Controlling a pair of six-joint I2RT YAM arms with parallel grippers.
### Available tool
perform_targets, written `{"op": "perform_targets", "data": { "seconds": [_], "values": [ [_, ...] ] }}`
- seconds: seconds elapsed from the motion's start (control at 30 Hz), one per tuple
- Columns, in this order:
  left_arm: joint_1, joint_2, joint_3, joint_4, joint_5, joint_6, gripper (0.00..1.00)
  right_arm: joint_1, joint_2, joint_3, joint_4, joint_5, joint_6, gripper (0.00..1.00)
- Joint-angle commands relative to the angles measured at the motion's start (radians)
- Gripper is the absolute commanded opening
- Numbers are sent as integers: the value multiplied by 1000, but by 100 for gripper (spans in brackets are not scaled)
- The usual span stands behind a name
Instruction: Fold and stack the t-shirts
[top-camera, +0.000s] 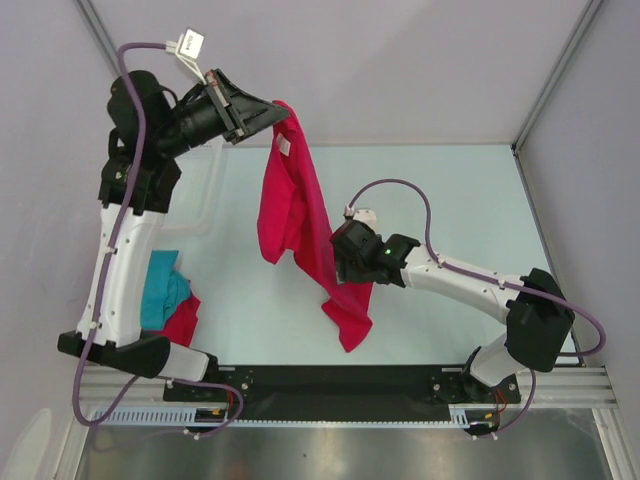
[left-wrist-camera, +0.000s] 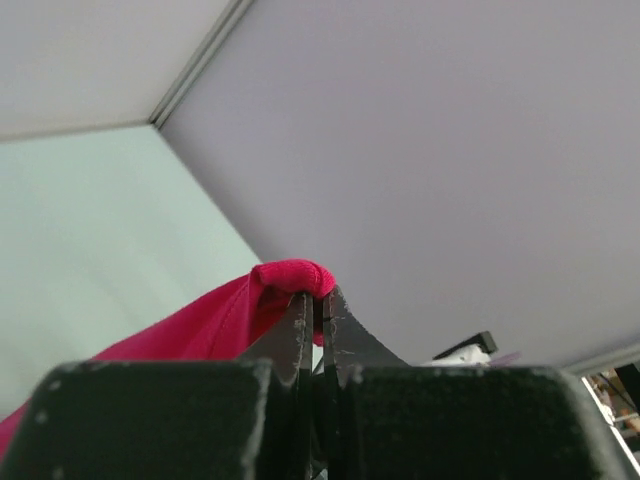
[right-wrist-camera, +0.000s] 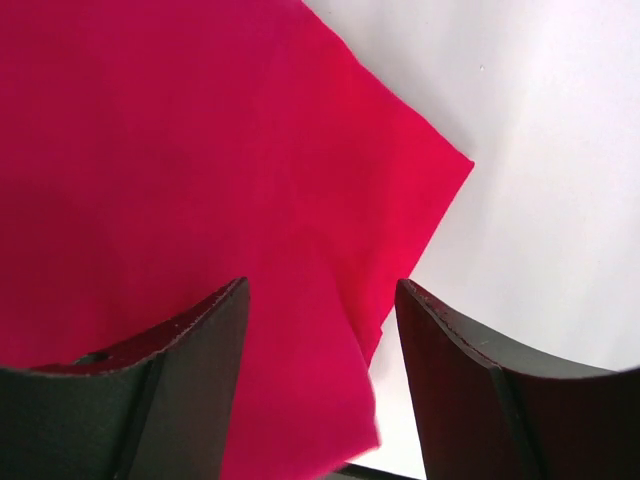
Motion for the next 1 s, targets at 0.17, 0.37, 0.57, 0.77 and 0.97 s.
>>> {"op": "perform_targets", "data": {
  "seconds": [0.17,0.37,0.57,0.77,0.97],
  "values": [
    [178,26,-116,-2,40,1,0,6,3,13,38,9,-1,66],
    [266,6,-194,-42,22,56,0,29,18,7,41,5,14,66],
    [347,-4,-231,-62,23,87,0,95,49,-31,61,5,51,66],
    [379,-4,-255,-67,29,98,0,184,102,-73,107,-21,116,66],
    [407,-8,-284,-67,37,105,0,328,182,-69,74,-2,184,66]
  ]
}}
